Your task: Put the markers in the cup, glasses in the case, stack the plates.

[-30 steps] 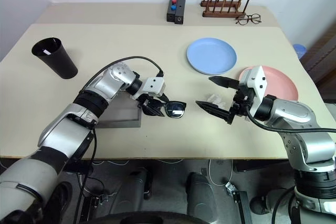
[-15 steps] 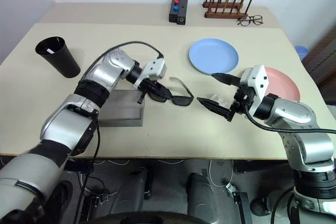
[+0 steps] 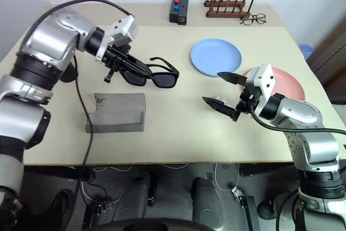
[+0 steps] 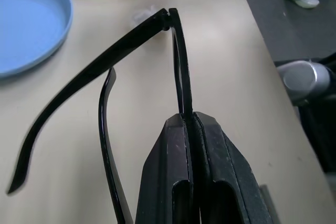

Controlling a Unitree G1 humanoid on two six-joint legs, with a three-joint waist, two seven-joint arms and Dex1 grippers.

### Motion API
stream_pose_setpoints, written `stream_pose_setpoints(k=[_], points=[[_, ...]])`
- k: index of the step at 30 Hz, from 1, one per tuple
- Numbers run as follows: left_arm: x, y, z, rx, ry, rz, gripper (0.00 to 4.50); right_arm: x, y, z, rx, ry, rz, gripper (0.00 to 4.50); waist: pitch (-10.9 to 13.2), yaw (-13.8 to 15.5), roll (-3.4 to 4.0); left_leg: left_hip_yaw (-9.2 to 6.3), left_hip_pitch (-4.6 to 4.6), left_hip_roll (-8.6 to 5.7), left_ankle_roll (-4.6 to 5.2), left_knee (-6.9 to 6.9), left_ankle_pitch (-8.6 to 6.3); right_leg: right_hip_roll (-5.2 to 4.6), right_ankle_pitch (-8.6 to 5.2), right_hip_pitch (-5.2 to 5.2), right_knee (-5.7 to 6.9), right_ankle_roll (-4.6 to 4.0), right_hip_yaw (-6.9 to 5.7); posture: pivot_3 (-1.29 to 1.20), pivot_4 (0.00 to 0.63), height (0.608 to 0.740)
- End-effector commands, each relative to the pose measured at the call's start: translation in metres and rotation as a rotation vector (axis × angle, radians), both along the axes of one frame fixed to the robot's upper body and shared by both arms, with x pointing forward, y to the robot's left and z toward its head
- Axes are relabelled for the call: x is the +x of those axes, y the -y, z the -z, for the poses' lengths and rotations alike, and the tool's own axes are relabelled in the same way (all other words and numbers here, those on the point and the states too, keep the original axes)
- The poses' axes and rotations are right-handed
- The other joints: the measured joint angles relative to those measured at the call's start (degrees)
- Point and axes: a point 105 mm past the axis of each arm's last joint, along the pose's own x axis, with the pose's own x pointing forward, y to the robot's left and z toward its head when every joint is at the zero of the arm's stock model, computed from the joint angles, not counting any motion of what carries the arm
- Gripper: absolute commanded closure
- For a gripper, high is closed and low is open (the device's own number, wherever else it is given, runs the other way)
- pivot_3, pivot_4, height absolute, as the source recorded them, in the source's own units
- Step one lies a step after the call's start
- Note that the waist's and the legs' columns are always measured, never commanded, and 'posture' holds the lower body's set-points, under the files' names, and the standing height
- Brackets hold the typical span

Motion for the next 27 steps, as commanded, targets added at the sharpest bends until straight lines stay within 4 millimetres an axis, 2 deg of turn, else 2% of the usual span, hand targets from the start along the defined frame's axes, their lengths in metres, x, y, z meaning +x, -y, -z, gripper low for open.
stream_pose_setpoints(k=[1,7,10,14,22,27], points=[[-0.027,-0.008,-0.015,-0.058,-0.079,0.036,4.5,0.0,0.0,-0.008,0.003,0.044,-0.008,0.0,0.0,-0.2,0.03,0.01,0.02,0.0,0.0,-0.03,0.0,0.0,-0.01,0.0,0.02,0.0,0.03,0.0,0.15,0.74],[-0.049,-0.039,-0.026,-0.111,-0.227,-0.065,4.5,-0.001,0.0,-0.007,0.0,0.044,-0.013,0.0,0.0,-0.1,0.06,0.02,0.11,0.01,-0.01,-0.11,0.01,0.01,-0.03,-0.02,0.09,0.0,0.03,0.0,0.15,0.74],[-0.061,-0.053,-0.024,-0.095,-0.276,-0.11,4.5,0.0,0.0,-0.007,0.001,0.041,-0.013,0.0,0.0,0.0,0.06,0.02,0.08,0.0,-0.02,-0.09,0.01,0.0,-0.04,-0.02,0.05,0.0,0.03,0.0,0.15,0.74],[-0.067,-0.072,-0.015,-0.08,-0.302,-0.163,4.5,0.001,-0.001,-0.006,0.003,0.04,-0.017,0.0,0.0,0.0,0.06,0.04,0.12,0.0,-0.03,-0.14,0.01,-0.01,-0.04,-0.01,0.03,0.0,0.04,0.0,0.15,0.74],[-0.064,-0.1,0.01,-0.083,-0.402,-0.303,4.5,0.003,-0.001,-0.005,-0.002,0.036,-0.026,0.0,0.0,0.0,0.06,0.05,0.1,0.0,-0.04,-0.13,0.01,-0.01,-0.04,-0.02,0.03,-0.01,0.03,0.0,0.15,0.74],[-0.062,-0.105,0.031,-0.048,-0.469,-0.346,4.5,0.004,-0.002,-0.006,-0.006,0.038,-0.029,0.0,0.0,0.0,0.06,0.07,0.1,0.0,-0.04,-0.13,0.01,-0.02,-0.04,-0.04,0.02,0.0,0.04,0.0,0.15,0.74]])
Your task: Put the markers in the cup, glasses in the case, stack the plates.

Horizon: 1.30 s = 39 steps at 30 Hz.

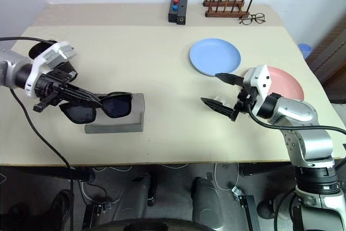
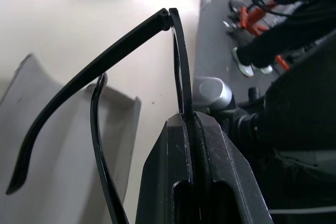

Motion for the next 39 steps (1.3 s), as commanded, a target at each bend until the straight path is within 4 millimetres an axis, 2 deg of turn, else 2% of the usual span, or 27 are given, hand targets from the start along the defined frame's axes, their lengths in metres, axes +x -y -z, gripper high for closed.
stream_pose_setpoints(k=[1,7,13,18,28,39], points=[[0.001,-0.006,0.006,0.011,-0.016,-0.028,4.5,0.0,-0.002,-0.012,0.002,0.055,-0.013,0.0,0.0,0.0,0.0,0.0,0.0,0.0,0.0,0.0,0.0,0.0,0.0,0.0,0.0,0.0,0.0,0.0,0.15,0.74],[0.009,-0.005,0.027,0.02,-0.054,-0.026,4.5,-0.001,-0.001,-0.012,-0.001,0.055,-0.005,0.0,0.0,0.1,0.0,0.0,-0.01,0.0,0.0,0.0,0.0,0.0,0.0,0.0,-0.01,0.0,0.0,0.0,0.15,0.74],[0.033,0.009,0.049,-0.005,-0.054,-0.013,4.5,-0.001,-0.003,-0.012,0.0,0.055,-0.005,0.0,0.0,0.1,0.0,0.0,-0.03,-0.01,0.0,0.04,0.0,0.0,0.0,0.02,-0.01,0.0,-0.01,0.0,0.15,0.74],[0.045,0.011,0.055,-0.015,-0.064,-0.042,4.5,-0.005,-0.001,-0.013,-0.002,0.054,0.006,0.0,0.0,0.0,-0.01,0.0,0.0,0.0,0.01,0.01,0.0,0.0,0.01,0.0,0.02,0.0,0.0,0.0,0.15,0.74],[0.049,0.017,0.069,-0.053,-0.115,-0.05,4.5,-0.004,0.0,-0.013,-0.003,0.05,0.016,0.0,0.0,0.1,0.01,-0.01,0.02,-0.01,0.01,0.05,0.0,-0.02,0.01,0.04,0.02,-0.01,0.0,0.0,0.15,0.74],[0.056,0.005,0.069,-0.047,-0.082,-0.089,4.5,-0.005,-0.001,-0.012,-0.004,0.043,0.01,0.0,0.0,0.0,0.01,-0.02,0.03,-0.01,0.01,0.04,0.0,-0.02,0.01,0.04,0.03,-0.01,-0.01,0.0,0.15,0.74]])
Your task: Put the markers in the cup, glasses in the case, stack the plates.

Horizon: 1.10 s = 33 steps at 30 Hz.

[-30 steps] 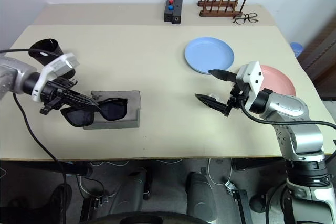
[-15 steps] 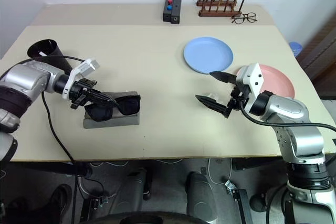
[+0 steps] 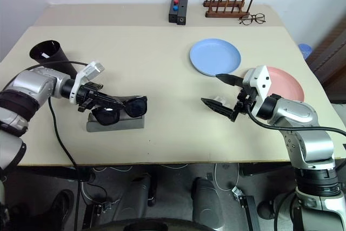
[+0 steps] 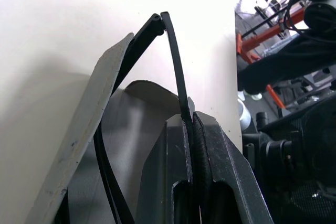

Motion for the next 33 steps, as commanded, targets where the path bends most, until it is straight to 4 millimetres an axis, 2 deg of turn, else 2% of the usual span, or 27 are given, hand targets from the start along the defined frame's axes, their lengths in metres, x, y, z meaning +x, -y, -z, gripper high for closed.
stream_pose_setpoints(k=[1,10,13,20,25,28,30,33], points=[[0.003,-0.011,-0.002,0.058,0.024,-0.018,4.5,-0.004,-0.001,-0.014,-0.005,0.055,-0.013,0.0,0.0,0.0,0.0,0.0,0.0,0.0,0.0,0.0,0.0,0.0,0.0,0.0,0.0,0.0,0.0,0.0,0.15,0.74],[0.012,-0.017,-0.018,0.113,0.108,-0.024,4.5,-0.002,-0.003,-0.014,0.001,0.053,-0.021,0.0,0.0,0.0,0.0,0.0,-0.01,0.0,0.0,-0.01,0.0,0.0,0.0,-0.02,-0.01,0.0,0.0,0.0,0.15,0.74],[0.014,-0.019,-0.021,0.114,0.118,-0.033,3.49,-0.001,-0.003,-0.014,0.004,0.054,-0.023,0.0,0.0,0.0,-0.01,0.0,-0.03,0.0,0.0,-0.01,0.0,0.0,0.0,-0.03,-0.02,0.0,0.0,0.0,0.15,0.74],[0.014,-0.028,-0.032,0.137,0.105,-0.074,0.05,-0.001,-0.004,-0.013,0.003,0.053,-0.025,0.0,0.0,0.0,-0.03,-0.01,-0.1,0.0,0.0,0.0,0.0,0.0,0.0,-0.07,-0.04,0.0,-0.01,0.0,0.15,0.74],[0.02,-0.03,-0.037,0.147,0.161,-0.077,0.05,0.0,-0.005,-0.014,0.005,0.054,-0.027,0.0,0.0,0.0,-0.04,0.0,-0.09,0.0,0.0,-0.01,0.0,0.0,0.0,-0.07,-0.04,0.0,-0.01,0.0,0.15,0.74],[0.023,-0.023,-0.052,0.112,0.199,-0.069,0.05,0.0,-0.005,-0.014,0.007,0.053,-0.027,0.0,0.0,0.0,-0.06,0.0,-0.12,0.0,0.0,0.0,0.0,0.0,0.0,-0.08,-0.05,0.0,-0.01,0.0,0.15,0.74],[0.017,-0.02,-0.062,0.101,0.187,-0.054,0.05,-0.001,-0.005,-0.014,0.006,0.053,-0.026,0.0,0.0,0.0,-0.07,-0.01,-0.13,0.0,0.0,0.0,0.0,0.0,0.0,-0.08,-0.06,0.0,-0.01,0.0,0.15,0.74],[0.005,-0.025,-0.066,0.148,0.186,-0.017,0.05,-0.001,-0.005,-0.014,0.007,0.054,-0.025,0.0,0.1,-0.2,-0.08,0.0,-0.14,0.0,0.0,-0.06,0.0,0.0,0.0,-0.11,-0.09,0.0,0.0,0.0,0.15,0.74]])
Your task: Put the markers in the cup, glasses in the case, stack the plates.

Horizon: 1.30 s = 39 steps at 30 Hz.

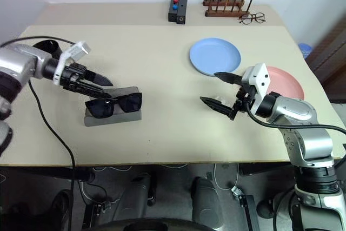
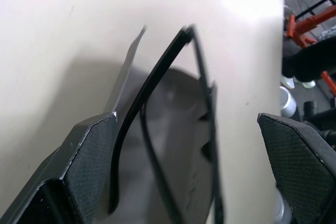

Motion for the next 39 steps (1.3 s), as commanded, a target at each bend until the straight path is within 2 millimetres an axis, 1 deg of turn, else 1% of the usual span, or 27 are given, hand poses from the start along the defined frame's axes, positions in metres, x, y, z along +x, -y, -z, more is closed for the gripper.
stream_pose_setpoints(k=[1,4,9,12,15,19,21,25,27,29,35,37,39], points=[[-0.014,-0.005,-0.018,0.025,0.028,0.033,0.05,-0.002,-0.002,-0.01,0.007,0.044,-0.011,0.0,0.0,-0.2,0.05,0.0,0.01,0.0,0.0,-0.02,0.0,0.0,0.0,0.0,-0.01,0.0,0.01,0.0,0.15,0.74],[-0.026,-0.01,-0.026,0.031,0.045,0.048,0.05,-0.001,-0.003,-0.009,0.01,0.044,-0.011,0.0,0.0,-0.1,0.03,0.01,0.06,0.01,0.0,-0.11,0.01,0.02,-0.02,-0.03,0.02,-0.03,0.01,0.0,0.15,0.74],[-0.04,-0.03,-0.024,0.07,0.052,0.013,0.05,-0.001,-0.004,-0.009,0.013,0.044,-0.016,0.0,0.0,0.0,0.05,0.02,0.07,0.01,0.0,-0.13,0.01,0.01,-0.02,-0.02,-0.02,-0.02,0.01,0.0,0.15,0.74],[-0.043,-0.04,-0.025,0.003,0.023,-0.069,0.05,0.0,-0.005,-0.008,0.014,0.043,-0.02,0.0,0.0,0.1,0.05,0.02,0.07,0.01,-0.01,-0.1,0.01,0.01,-0.01,-0.01,0.0,-0.02,0.0,0.0,0.15,0.74],[-0.041,-0.046,-0.023,-0.089,0.014,-0.135,0.05,0.001,-0.006,-0.007,0.016,0.044,-0.022,0.0,0.0,0.1,0.05,0.02,0.05,0.01,-0.01,-0.08,0.01,0.01,-0.02,0.0,0.0,-0.02,-0.01,0.0,0.15,0.74],[-0.035,-0.054,-0.011,-0.172,0.052,-0.243,0.05,0.001,-0.008,-0.008,0.018,0.047,-0.026,0.0,0.0,0.0,0.05,0.02,0.09,0.01,-0.01,-0.1,0.01,0.01,-0.01,0.0,0.02,-0.02,-0.01,0.0,0.15,0.74],[-0.037,-0.06,-0.001,-0.181,0.059,-0.281,0.05,0.001,-0.008,-0.008,0.017,0.047,-0.027,0.0,0.0,0.0,0.05,0.04,0.11,0.01,-0.01,-0.13,0.01,0.01,-0.01,-0.01,0.03,-0.02,0.0,0.0,0.15,0.74],[-0.038,-0.068,0.01,-0.22,0.083,-0.358,0.05,0.0,-0.007,-0.008,0.016,0.048,-0.027,0.0,0.0,-0.1,0.05,0.04,0.11,0.02,-0.02,-0.15,0.01,0.01,-0.01,-0.03,0.05,-0.03,0.0,0.0,0.15,0.74],[-0.038,-0.074,0.022,-0.263,0.101,-0.421,0.05,0.0,-0.007,-0.008,0.016,0.048,-0.026,0.0,0.0,0.0,0.09,0.04,0.12,0.02,-0.02,-0.14,0.01,0.01,-0.01,-0.02,0.03,-0.03,0.0,0.0,0.15,0.74],[-0.038,-0.074,0.029,-0.315,0.108,-0.47,0.05,0.001,-0.008,-0.008,0.016,0.047,-0.026,0.0,0.0,0.0,0.1,0.07,0.16,0.02,-0.03,-0.17,0.0,-0.02,-0.01,0.01,0.0,-0.03,0.01,0.0,0.15,0.74],[-0.047,-0.06,0.04,-0.375,0.092,-0.472,0.05,0.002,-0.007,-0.008,0.013,0.046,-0.027,0.0,0.0,0.1,0.07,0.07,0.14,0.02,-0.05,-0.17,0.0,-0.02,0.0,0.03,-0.04,-0.04,-0.01,0.0,0.15,0.74],[-0.047,-0.058,0.042,-0.388,0.112,-0.481,0.05,0.002,-0.007,-0.009,0.012,0.047,-0.027,0.0,0.0,0.1,0.08,0.07,0.16,0.02,-0.05,-0.19,0.0,-0.02,0.0,0.03,-0.04,-0.04,-0.01,0.0,0.15,0.74],[-0.045,-0.056,0.04,-0.427,0.128,-0.497,0.05,0.002,-0.007,-0.008,0.012,0.045,-0.026,0.0,0.0,0.0,0.1,0.07,0.17,0.02,-0.05,-0.21,0.0,-0.02,0.0,0.03,-0.04,-0.04,0.0,0.0,0.15,0.74]])
